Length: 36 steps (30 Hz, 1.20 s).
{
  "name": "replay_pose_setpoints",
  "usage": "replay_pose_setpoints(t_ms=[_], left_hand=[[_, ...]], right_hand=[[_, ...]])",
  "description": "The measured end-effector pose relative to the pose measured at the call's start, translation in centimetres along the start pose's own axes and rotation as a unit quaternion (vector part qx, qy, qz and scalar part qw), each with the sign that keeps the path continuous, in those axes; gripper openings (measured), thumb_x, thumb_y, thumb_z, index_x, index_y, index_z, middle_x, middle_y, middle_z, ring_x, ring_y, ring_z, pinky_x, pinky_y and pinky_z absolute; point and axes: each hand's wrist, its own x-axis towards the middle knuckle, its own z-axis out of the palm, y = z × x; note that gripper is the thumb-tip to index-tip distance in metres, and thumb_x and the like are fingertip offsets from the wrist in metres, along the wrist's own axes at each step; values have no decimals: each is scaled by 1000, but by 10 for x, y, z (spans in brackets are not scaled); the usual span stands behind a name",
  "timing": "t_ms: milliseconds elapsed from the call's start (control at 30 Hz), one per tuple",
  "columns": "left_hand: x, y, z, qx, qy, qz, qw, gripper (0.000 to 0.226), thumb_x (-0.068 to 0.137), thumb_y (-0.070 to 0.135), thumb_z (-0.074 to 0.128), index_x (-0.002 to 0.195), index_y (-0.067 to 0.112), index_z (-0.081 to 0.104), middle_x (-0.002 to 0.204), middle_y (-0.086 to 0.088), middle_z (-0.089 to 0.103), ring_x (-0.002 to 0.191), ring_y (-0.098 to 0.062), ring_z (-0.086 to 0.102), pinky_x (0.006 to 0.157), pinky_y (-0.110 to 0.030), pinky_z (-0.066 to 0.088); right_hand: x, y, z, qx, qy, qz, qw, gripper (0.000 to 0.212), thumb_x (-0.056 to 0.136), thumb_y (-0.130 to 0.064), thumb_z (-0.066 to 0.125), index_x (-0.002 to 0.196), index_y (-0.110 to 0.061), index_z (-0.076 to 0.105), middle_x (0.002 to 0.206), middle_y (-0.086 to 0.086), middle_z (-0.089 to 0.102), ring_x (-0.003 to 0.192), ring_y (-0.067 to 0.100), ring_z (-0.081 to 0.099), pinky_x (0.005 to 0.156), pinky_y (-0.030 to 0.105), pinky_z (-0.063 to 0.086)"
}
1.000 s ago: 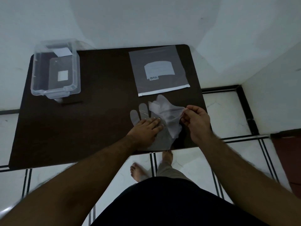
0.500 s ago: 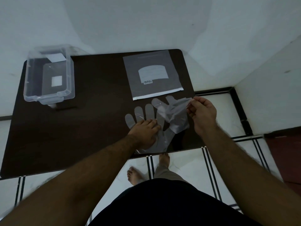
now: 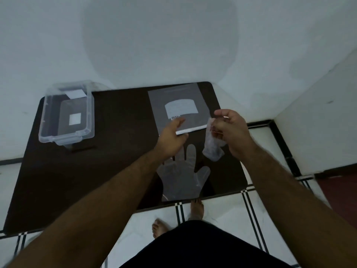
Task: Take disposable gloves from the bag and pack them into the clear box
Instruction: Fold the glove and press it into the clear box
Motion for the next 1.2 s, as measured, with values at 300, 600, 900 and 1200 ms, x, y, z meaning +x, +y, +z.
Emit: replay_pose_setpoints(t_ms=[300,600,900,1200], left_hand=[[15,95,-90,-230,-304,75,921,54,93,-21,59,144,-2,57,130,-20,70,121,-30,67,108,-41,55],[-11,97,-140,-247,-173,10,954,14,94,4,75,108,2,77,110,-20,73,104,-34,67,97,-42,55],[-21,85,-183,-386,13,-6,922,16,100,11,71,84,11,69,83,-11,67,74,-22,63,73,-35,57],[-15,89,-253,-271,140,-35,952,12,93,11,80,86,9,72,77,-10,62,63,-15,55,56,-25,47]], right_hand=[[-27,-103,23,-34,-192,-82,977,27,94,-5,77,118,-9,65,100,18,79,80,27,75,66,36,61],[-30,-131,54,-45,-199,-105,973,25,95,-29,79,111,-12,71,98,15,79,76,25,75,72,41,59],[1,-129,85,-163,-313,-121,928,18,87,-12,86,103,-10,79,94,19,79,74,18,70,72,33,54],[64,-175,143,-132,-313,-134,931,11,93,-10,80,100,-4,77,83,9,70,75,18,62,65,28,54]])
